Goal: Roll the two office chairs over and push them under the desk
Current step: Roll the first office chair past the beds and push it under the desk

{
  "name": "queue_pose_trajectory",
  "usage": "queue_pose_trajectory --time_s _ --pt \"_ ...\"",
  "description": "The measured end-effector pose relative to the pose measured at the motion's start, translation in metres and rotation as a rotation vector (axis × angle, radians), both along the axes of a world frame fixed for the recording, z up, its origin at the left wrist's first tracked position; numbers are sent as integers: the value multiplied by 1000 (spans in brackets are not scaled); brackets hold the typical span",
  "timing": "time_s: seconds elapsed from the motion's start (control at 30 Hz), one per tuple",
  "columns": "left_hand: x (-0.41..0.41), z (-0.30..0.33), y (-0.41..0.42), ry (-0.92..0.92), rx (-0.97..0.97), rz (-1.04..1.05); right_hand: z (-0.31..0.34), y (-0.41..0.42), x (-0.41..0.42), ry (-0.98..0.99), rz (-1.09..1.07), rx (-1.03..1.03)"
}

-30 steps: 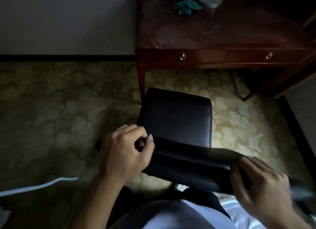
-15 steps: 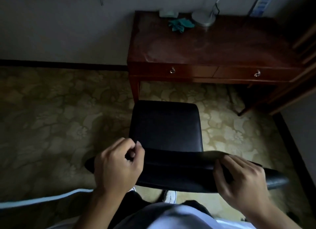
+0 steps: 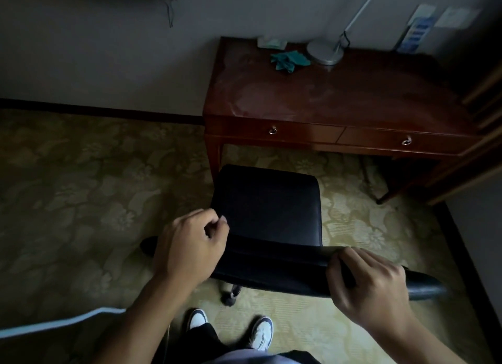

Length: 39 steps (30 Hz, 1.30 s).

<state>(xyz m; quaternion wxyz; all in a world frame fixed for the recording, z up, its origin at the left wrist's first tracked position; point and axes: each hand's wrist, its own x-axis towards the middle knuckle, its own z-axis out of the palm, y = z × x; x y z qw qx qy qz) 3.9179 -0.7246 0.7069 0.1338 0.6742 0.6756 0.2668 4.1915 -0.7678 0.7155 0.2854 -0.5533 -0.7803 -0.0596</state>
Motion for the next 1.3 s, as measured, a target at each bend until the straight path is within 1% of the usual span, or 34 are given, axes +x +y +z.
queue_pose_trajectory --time_s 0.17,0.3,0.43,0.57,0.7,0.93,1.07,1.17,1.23,1.3 --pt "8 -3 31 103 -176 13 -4 25 9 10 5 -10" --pt "16 1 55 133 -247 25 -5 47 17 14 13 9" --pt "30 1 67 120 -265 48 -9 63 31 29 11 13" --pt "54 -2 71 168 -264 63 -11 73 52 49 -10 -15" --pt "75 -1 74 147 -190 84 -12 84 69 38 -31 -28" --pt "128 4 59 60 -27 120 -11 112 121 41 27 -59" --pt "164 -3 54 59 113 251 -12 138 156 49 166 -50" --pt "186 -3 57 85 124 361 -13 151 179 14 297 -53" --pt "193 -1 62 92 130 389 -15 160 186 -22 348 -12" --pt "196 -1 73 94 139 414 -15 173 190 -15 368 21"
